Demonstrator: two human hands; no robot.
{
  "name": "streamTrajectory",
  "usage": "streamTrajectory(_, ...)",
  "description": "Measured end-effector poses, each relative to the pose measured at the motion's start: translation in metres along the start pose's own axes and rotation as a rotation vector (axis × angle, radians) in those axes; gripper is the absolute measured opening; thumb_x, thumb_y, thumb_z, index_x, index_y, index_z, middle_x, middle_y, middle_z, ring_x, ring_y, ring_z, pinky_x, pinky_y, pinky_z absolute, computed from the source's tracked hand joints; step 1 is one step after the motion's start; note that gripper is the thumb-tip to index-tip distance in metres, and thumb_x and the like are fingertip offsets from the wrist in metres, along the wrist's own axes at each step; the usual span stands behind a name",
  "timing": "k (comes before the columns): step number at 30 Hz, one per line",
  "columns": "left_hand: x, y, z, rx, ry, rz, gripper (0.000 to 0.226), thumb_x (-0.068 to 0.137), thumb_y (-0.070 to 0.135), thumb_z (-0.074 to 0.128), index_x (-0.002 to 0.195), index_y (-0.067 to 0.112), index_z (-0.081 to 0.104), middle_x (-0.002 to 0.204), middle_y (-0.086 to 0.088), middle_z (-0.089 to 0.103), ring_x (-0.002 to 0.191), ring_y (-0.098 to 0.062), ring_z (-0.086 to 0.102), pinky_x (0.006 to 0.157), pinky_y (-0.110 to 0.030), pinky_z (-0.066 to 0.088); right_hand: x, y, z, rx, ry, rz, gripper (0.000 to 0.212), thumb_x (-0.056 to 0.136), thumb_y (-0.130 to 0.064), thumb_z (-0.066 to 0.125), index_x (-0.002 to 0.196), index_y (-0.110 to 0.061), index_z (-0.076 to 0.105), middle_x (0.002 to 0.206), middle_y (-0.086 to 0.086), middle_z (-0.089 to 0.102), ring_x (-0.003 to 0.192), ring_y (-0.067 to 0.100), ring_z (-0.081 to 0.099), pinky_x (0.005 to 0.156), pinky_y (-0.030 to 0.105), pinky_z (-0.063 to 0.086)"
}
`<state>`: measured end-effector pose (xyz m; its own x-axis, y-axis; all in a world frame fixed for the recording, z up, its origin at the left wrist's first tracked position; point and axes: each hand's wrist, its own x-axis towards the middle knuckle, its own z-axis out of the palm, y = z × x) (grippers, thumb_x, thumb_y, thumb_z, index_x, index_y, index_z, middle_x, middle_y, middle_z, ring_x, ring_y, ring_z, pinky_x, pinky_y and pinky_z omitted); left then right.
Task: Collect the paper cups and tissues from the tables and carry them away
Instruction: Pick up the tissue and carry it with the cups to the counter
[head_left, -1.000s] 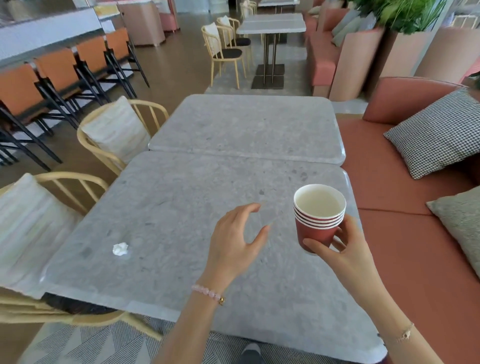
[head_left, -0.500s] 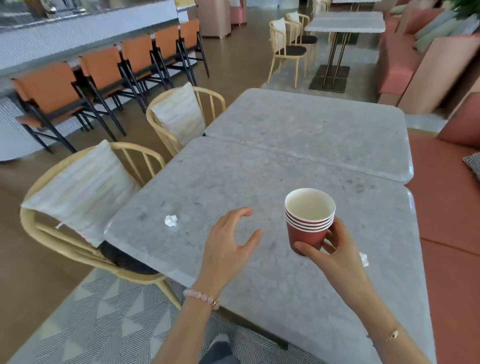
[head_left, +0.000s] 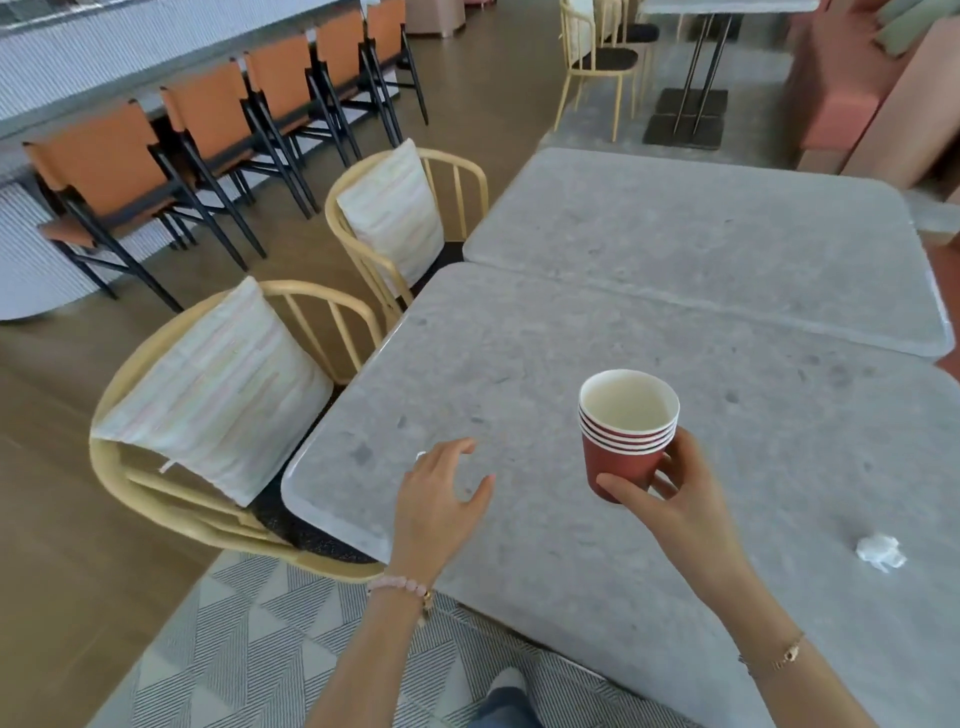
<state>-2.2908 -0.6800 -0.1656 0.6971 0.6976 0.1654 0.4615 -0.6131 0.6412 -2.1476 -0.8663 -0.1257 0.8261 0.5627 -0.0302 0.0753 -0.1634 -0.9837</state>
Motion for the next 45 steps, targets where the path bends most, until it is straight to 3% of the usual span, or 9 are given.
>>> streamTrajectory(8,0.033,-0.099,0.000,-0.057,-0.126,-0.222,0.049,0.078,0.029,0.072,0.122,0.025,0.051,0.125,0.005,0.053,0.116,-0.015,0.047,0.091,-0.026,0.036,0.009,-0.002,0.060,-0.015,0.066,0.075,0.063,0.067,-0.010,0.083,0.121,-0.023,0.052,0.109,-0.008,0.064,0.101,0.003,0.061,0.081,0.016,0.046)
streamTrajectory(11,0.043,-0.116,0.005,-0.032,-0.196,-0.206,0.055,0.077,0.032,0.072,0.127,0.024,0.049,0.128,0.004,0.051,0.119,-0.016,0.044,0.094,-0.028,0.034,0.007,-0.002,0.072,-0.021,0.093,0.097,0.064,0.066,-0.010,0.083,0.122,-0.020,0.052,0.110,-0.004,0.064,0.103,0.008,0.061,0.085,0.022,0.047)
streamTrajectory(15,0.057,-0.125,0.013,0.034,-0.280,-0.115,0.058,0.078,0.030,0.072,0.130,0.022,0.048,0.130,0.006,0.052,0.123,-0.015,0.043,0.098,-0.028,0.031,0.005,-0.002,0.080,-0.031,0.134,0.116,0.062,0.066,-0.010,0.082,0.118,-0.026,0.052,0.108,-0.008,0.064,0.101,0.003,0.061,0.082,0.017,0.046)
streamTrajectory(24,0.073,-0.129,0.023,0.031,-0.311,-0.008,0.035,0.075,0.009,0.071,0.108,0.013,0.061,0.111,-0.003,0.062,0.106,-0.022,0.054,0.091,-0.037,0.043,0.007,-0.005,0.084,-0.050,0.187,0.124,0.060,0.067,-0.010,0.083,0.114,-0.032,0.053,0.107,-0.011,0.065,0.100,0.000,0.061,0.081,0.015,0.045)
streamTrajectory(28,0.072,-0.129,0.023,-0.027,-0.285,-0.009,0.028,0.075,0.006,0.069,0.102,0.012,0.063,0.103,-0.002,0.063,0.098,-0.020,0.056,0.083,-0.029,0.044,0.005,-0.004,0.085,-0.069,0.186,0.113,0.054,0.066,-0.016,0.083,0.105,-0.039,0.054,0.100,-0.021,0.065,0.098,-0.005,0.060,0.078,0.014,0.047)
streamTrajectory(32,0.074,-0.121,0.022,-0.132,-0.293,-0.088,0.027,0.079,0.010,0.068,0.105,0.013,0.062,0.104,-0.002,0.063,0.097,-0.017,0.057,0.082,-0.027,0.045,0.003,-0.003,0.083,-0.054,0.188,0.122,0.055,0.066,-0.017,0.083,0.108,-0.036,0.054,0.103,-0.018,0.065,0.098,-0.004,0.060,0.078,0.016,0.047)
streamTrajectory(39,0.074,-0.089,0.017,-0.268,-0.222,-0.019,0.028,0.078,0.012,0.072,0.105,0.015,0.063,0.100,0.004,0.063,0.084,-0.002,0.055,0.070,-0.001,0.039,-0.002,0.000,0.072,-0.047,0.225,0.121,0.056,0.066,-0.016,0.083,0.108,-0.039,0.053,0.105,-0.015,0.064,0.096,-0.007,0.060,0.074,0.010,0.048)
streamTrajectory(42,0.072,-0.066,0.018,-0.321,-0.217,0.050,0.030,0.075,0.009,0.075,0.102,0.015,0.064,0.096,0.005,0.064,0.085,-0.006,0.058,0.073,-0.002,0.039,-0.005,0.001,0.061,-0.030,0.257,0.125,0.059,0.066,-0.018,0.083,0.111,-0.040,0.053,0.105,-0.015,0.065,0.097,-0.005,0.061,0.078,0.015,0.046)
streamTrajectory(45,0.066,-0.037,0.021,-0.386,-0.231,0.098,0.030,0.072,0.008,0.077,0.098,0.018,0.065,0.092,0.009,0.063,0.084,-0.004,0.059,0.075,-0.008,0.043,-0.011,0.003,0.045,-0.018,0.304,0.121,0.058,0.065,-0.017,0.083,0.109,-0.042,0.053,0.103,-0.016,0.065,0.095,-0.005,0.061,0.074,0.011,0.049)
